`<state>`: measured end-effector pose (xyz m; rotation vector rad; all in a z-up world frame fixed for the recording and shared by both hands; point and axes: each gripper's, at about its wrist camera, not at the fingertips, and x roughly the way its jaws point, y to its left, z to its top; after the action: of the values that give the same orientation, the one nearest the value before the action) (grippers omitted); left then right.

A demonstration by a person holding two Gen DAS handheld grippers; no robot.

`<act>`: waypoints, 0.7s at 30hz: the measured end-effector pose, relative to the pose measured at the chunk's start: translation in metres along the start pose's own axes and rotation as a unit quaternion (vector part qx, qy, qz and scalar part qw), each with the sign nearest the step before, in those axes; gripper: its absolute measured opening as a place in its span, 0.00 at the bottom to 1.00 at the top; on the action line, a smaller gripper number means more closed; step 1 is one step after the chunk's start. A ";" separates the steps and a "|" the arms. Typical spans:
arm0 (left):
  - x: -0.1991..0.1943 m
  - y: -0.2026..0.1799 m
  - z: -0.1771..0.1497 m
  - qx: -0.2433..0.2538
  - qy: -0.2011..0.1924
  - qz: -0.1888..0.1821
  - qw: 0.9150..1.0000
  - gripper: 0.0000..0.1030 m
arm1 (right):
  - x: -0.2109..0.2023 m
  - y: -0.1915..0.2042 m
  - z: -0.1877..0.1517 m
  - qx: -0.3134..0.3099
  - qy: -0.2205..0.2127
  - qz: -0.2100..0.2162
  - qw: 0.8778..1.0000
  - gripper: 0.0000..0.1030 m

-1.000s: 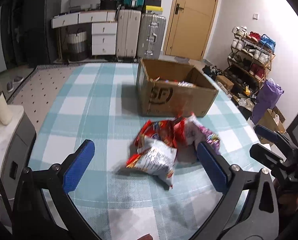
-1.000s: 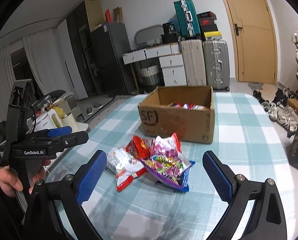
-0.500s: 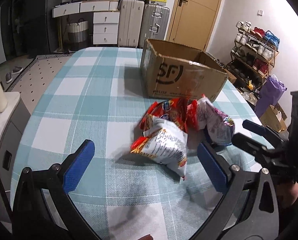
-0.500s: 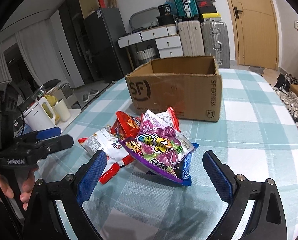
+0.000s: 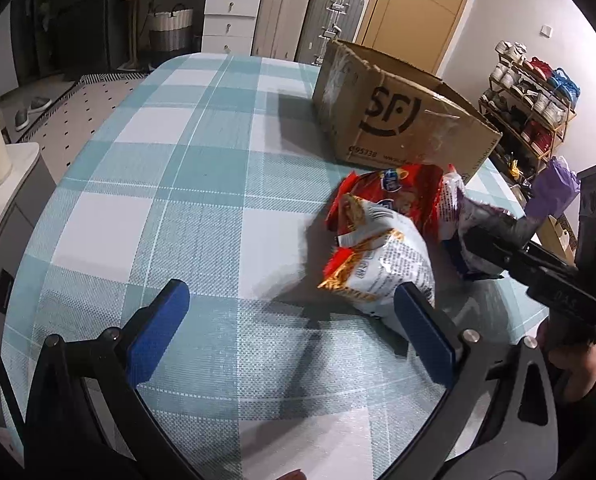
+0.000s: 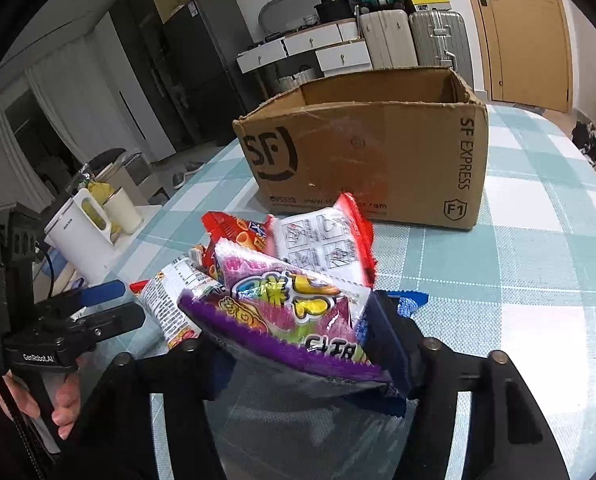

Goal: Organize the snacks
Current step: 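Grasp the purple candy bag with right tool while left tool grasps the white noodle bag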

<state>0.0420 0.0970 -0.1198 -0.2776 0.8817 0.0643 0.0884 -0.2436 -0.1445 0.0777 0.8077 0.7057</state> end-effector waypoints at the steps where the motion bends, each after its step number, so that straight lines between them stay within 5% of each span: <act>1: 0.002 0.001 0.000 -0.001 0.002 0.001 1.000 0.99 | 0.000 0.000 -0.001 0.001 0.000 0.005 1.000 0.52; 7: 0.004 0.003 0.000 -0.009 0.007 -0.002 1.000 0.99 | -0.007 -0.002 -0.003 0.007 -0.009 0.018 1.000 0.44; 21: -0.007 -0.009 -0.002 0.001 0.007 -0.007 1.000 0.99 | -0.037 -0.009 -0.014 0.032 -0.036 0.038 0.998 0.43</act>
<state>0.0378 0.0883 -0.1135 -0.2833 0.8944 0.0488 0.0660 -0.2754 -0.1336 0.1913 0.7614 0.7439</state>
